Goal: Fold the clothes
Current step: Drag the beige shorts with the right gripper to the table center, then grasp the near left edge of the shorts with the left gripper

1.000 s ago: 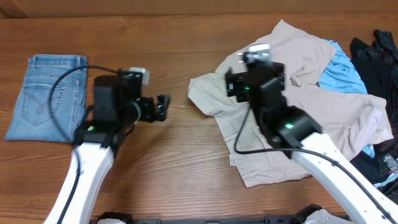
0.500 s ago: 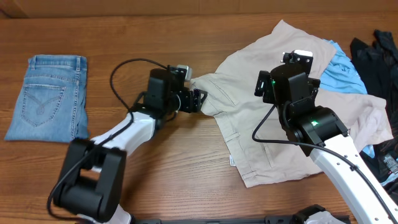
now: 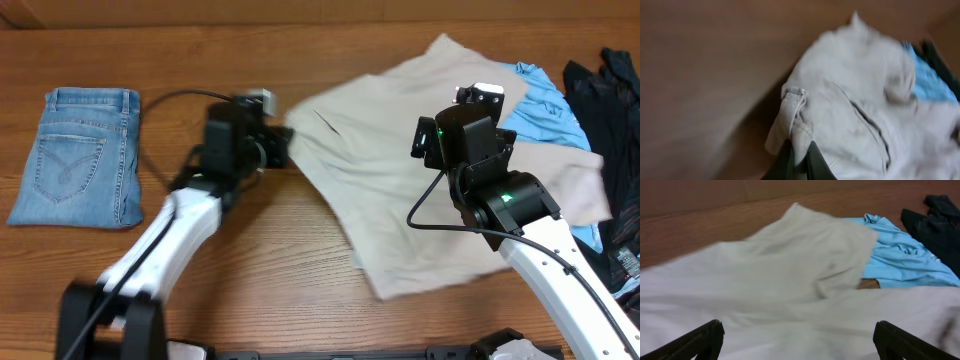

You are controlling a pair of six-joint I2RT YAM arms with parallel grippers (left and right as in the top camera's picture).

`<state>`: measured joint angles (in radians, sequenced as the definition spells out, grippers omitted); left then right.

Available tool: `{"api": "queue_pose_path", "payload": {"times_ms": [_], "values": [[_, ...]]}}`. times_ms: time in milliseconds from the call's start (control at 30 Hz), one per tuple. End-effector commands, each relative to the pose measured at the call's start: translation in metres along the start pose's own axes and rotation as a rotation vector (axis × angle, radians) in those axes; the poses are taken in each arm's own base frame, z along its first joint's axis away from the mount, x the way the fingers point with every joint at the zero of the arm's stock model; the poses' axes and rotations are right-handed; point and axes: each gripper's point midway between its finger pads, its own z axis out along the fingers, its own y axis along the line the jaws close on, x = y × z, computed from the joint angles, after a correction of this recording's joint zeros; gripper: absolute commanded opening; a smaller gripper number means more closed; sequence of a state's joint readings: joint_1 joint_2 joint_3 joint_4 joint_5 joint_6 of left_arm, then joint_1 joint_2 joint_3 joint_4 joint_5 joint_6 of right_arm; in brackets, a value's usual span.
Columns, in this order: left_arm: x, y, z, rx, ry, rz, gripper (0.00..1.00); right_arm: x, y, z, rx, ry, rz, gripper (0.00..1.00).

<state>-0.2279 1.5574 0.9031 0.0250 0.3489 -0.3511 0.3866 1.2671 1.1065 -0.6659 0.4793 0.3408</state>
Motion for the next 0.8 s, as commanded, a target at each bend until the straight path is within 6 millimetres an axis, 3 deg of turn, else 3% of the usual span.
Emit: {"api": "queue_pose_path", "payload": {"times_ms": [0,33,100,133,200,300,400,500,633,767], "values": [[-0.089,0.055,-0.079,-0.265,-0.324,0.016,0.04,-0.01,-0.003,-0.006,0.004,-0.031,0.028,1.0],[-0.096,0.062,-0.088,-0.278,-0.35,0.006,0.17,-0.01,-0.003,-0.006,0.004,-0.031,0.028,1.0],[-0.1,0.07,-0.096,-0.266,-0.357,-0.008,1.0,-0.01,-0.003,-0.006,0.004,-0.031,0.027,1.0],[-0.096,0.071,-0.095,-0.245,-0.336,-0.017,1.0,-0.01,-0.003,-0.006,0.004,-0.029,0.027,1.0],[-0.06,0.068,-0.086,-0.186,-0.183,-0.072,1.0,-0.009,-0.003,-0.006,0.006,-0.026,0.025,1.0],[0.005,0.048,-0.078,-0.084,0.085,-0.176,1.0,-0.006,-0.004,-0.006,0.012,-0.014,0.018,1.0],[0.077,0.022,-0.093,-0.012,0.389,-0.341,1.0,-0.004,-0.005,-0.006,0.016,-0.006,0.013,1.0],[0.122,0.011,-0.115,-0.04,0.588,-0.454,1.0,-0.004,-0.005,-0.006,0.016,-0.006,0.013,1.0],[0.165,0.022,-0.148,-0.215,0.778,-0.52,1.0,-0.005,-0.005,-0.006,0.013,-0.01,0.016,1.0],[0.176,0.046,-0.162,-0.397,0.806,-0.517,1.0,-0.005,-0.005,-0.006,0.014,-0.009,0.015,1.0]]}}
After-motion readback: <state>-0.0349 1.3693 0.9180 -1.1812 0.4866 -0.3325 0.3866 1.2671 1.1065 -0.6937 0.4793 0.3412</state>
